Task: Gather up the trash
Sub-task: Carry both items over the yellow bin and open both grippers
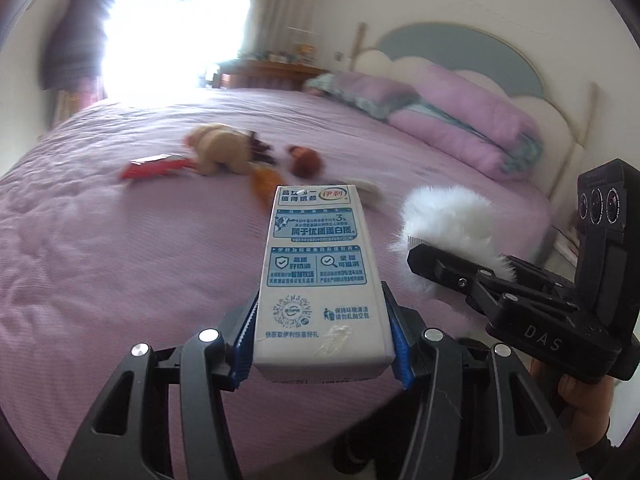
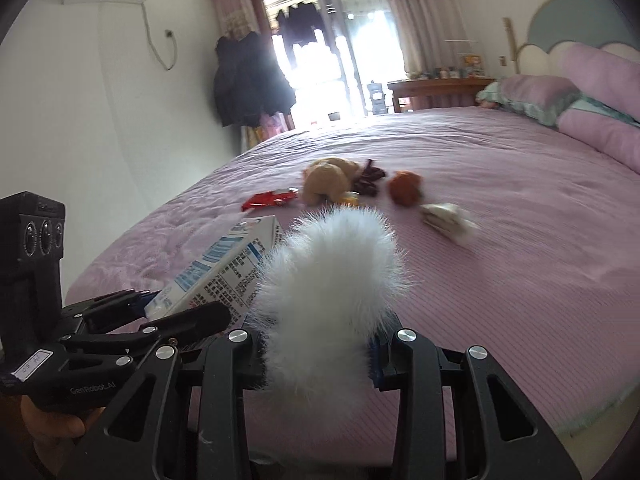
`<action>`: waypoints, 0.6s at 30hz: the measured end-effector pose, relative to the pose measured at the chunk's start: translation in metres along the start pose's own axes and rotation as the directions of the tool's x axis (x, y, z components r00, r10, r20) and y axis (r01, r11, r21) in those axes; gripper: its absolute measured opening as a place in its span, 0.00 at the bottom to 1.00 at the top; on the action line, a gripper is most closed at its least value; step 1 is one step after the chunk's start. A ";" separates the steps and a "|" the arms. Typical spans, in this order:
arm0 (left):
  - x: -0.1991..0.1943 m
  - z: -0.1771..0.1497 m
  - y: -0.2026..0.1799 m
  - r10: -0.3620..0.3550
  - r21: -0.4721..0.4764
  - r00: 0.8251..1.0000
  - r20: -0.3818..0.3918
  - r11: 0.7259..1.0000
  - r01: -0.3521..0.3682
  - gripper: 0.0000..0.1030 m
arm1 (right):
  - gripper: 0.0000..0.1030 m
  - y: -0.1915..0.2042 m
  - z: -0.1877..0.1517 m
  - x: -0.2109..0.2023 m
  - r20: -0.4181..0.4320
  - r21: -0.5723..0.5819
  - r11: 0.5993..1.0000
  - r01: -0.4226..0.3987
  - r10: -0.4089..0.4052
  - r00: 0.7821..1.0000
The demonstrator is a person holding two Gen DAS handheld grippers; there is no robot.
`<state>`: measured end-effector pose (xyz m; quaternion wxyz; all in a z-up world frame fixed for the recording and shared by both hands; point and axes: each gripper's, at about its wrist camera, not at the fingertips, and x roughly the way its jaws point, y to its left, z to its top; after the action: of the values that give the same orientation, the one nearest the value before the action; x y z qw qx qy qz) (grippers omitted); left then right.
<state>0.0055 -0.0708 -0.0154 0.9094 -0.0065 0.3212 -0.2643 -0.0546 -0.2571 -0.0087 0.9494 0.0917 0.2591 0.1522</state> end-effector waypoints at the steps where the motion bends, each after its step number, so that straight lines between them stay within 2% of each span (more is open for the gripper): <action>1: 0.004 -0.002 -0.009 -0.020 0.014 1.000 -0.012 1.000 0.020 0.53 | 0.33 -0.010 -0.007 -0.012 -0.002 0.016 1.000 0.027 -0.027 1.000; 5: 0.026 -0.017 -0.065 -0.132 0.090 0.988 -0.086 0.986 0.139 0.53 | 0.33 -0.050 -0.033 -0.057 -0.009 0.086 0.985 0.149 -0.148 0.989; 9: 0.046 -0.032 -0.116 -0.217 0.145 0.964 -0.151 0.960 0.239 0.53 | 0.33 -0.090 -0.061 -0.104 -0.029 0.167 0.947 0.275 -0.274 0.961; 13: 0.067 -0.046 -0.165 -0.286 0.187 0.932 -0.223 0.926 0.329 0.53 | 0.33 -0.123 -0.088 -0.143 -0.063 0.244 0.898 0.367 -0.363 0.930; 18: 0.096 -0.068 -0.222 -0.364 0.227 0.869 -0.337 0.864 0.450 0.53 | 0.33 -0.156 -0.121 -0.178 -0.128 0.323 0.830 0.455 -0.438 0.890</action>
<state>-0.0772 -0.2981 -0.0845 0.7671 0.1002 0.3951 -0.4954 -0.2255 -0.4514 -0.0685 0.9211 0.1894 0.3188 -0.1191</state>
